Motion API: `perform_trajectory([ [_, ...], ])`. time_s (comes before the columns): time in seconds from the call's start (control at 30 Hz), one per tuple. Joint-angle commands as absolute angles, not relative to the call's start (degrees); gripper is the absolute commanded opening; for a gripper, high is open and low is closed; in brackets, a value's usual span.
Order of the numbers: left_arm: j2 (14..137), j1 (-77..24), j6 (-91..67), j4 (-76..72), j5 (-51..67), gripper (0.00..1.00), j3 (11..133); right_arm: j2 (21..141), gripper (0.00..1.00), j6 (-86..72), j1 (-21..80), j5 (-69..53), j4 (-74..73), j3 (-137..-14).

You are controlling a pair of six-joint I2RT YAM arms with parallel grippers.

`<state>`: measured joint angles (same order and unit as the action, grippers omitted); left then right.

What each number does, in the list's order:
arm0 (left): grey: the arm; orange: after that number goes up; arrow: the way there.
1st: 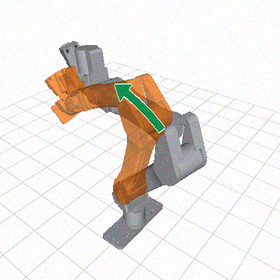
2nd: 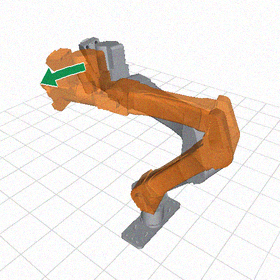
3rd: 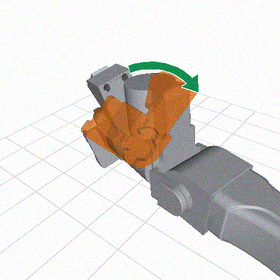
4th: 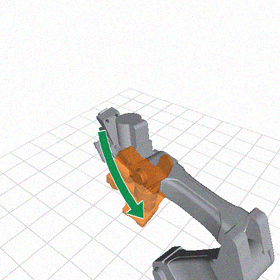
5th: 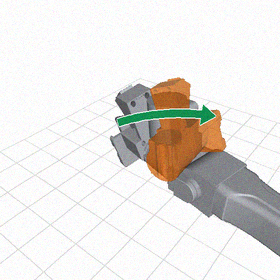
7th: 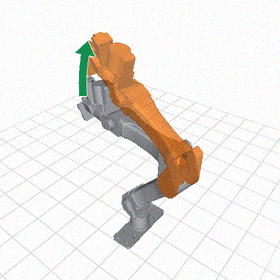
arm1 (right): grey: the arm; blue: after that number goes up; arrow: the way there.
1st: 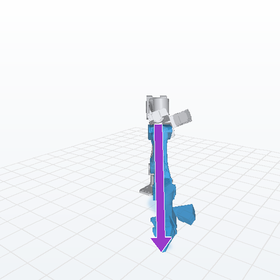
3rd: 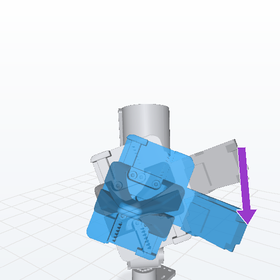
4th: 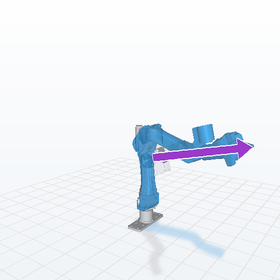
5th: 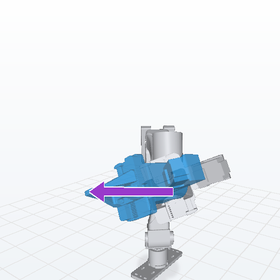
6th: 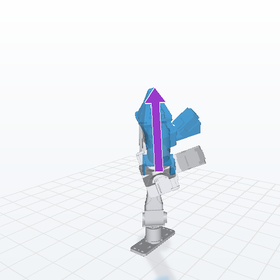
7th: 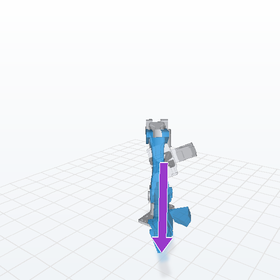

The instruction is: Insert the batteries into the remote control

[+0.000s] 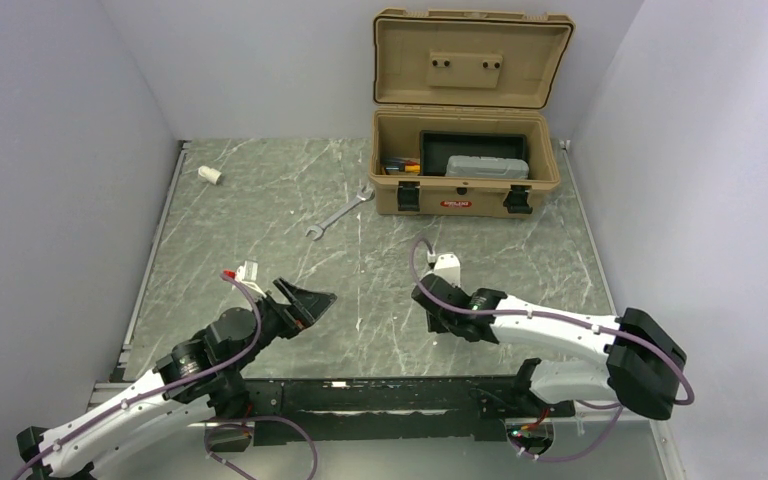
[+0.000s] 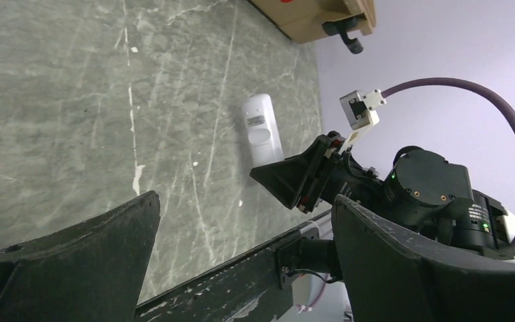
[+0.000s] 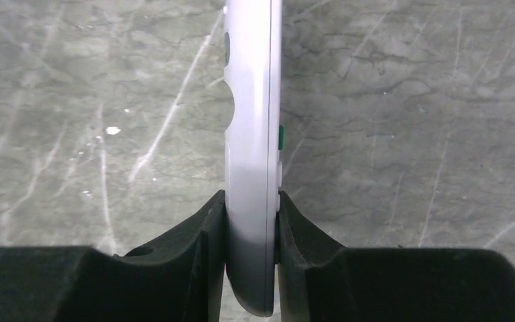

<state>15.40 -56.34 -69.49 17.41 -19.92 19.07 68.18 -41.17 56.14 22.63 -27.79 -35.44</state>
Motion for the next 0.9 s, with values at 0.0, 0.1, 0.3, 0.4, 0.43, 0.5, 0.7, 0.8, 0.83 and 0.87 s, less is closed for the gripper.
perform_trajectory([
  [0.0,14.74,-56.51,-70.13,21.5,-23.01,0.99,20.55,70.12,0.0,-42.06,58.58,31.31,-25.8,-34.57],
  [0.1,15.02,-56.51,-70.27,20.61,-22.79,0.99,19.78,72.48,0.0,-42.97,60.85,33.83,-27.55,-35.27],
  [0.3,15.29,-56.54,-69.76,19.18,-22.55,0.99,19.43,79.71,0.0,-47.74,67.14,38.79,-31.71,-38.59],
  [0.4,15.36,-56.51,-69.41,20.01,-22.63,0.99,20.02,83.72,0.0,-50.24,69.33,40.27,-34.84,-40.85],
  [0.43,15.28,-56.51,-69.43,20.18,-22.68,0.99,20.04,84.91,0.02,-50.74,70.02,40.48,-35.29,-41.43],
  [0.5,15.06,-56.58,-69.36,19.98,-22.61,0.99,19.89,86.89,0.08,-51.12,71.84,40.21,-35.42,-42.48],
  [0.7,14.74,-56.55,-69.51,19.89,-22.46,0.98,19.83,91.25,0.32,-52.29,74.41,40.12,-36.44,-44.96],
  [0.8,14.68,-56.52,-69.39,19.99,-22.45,0.98,19.94,91.53,0.39,-52.45,74.69,40.04,-36.39,-45.2],
  [0.83,14.74,-56.51,-69.33,20.03,-22.35,0.98,20.01,91.53,0.4,-52.47,74.76,39.95,-36.23,-45.12],
  [0.87,14.82,-56.52,-69.24,20.14,-22.33,0.98,20.1,91.41,0.42,-52.39,74.72,39.79,-36.15,-44.96],
])
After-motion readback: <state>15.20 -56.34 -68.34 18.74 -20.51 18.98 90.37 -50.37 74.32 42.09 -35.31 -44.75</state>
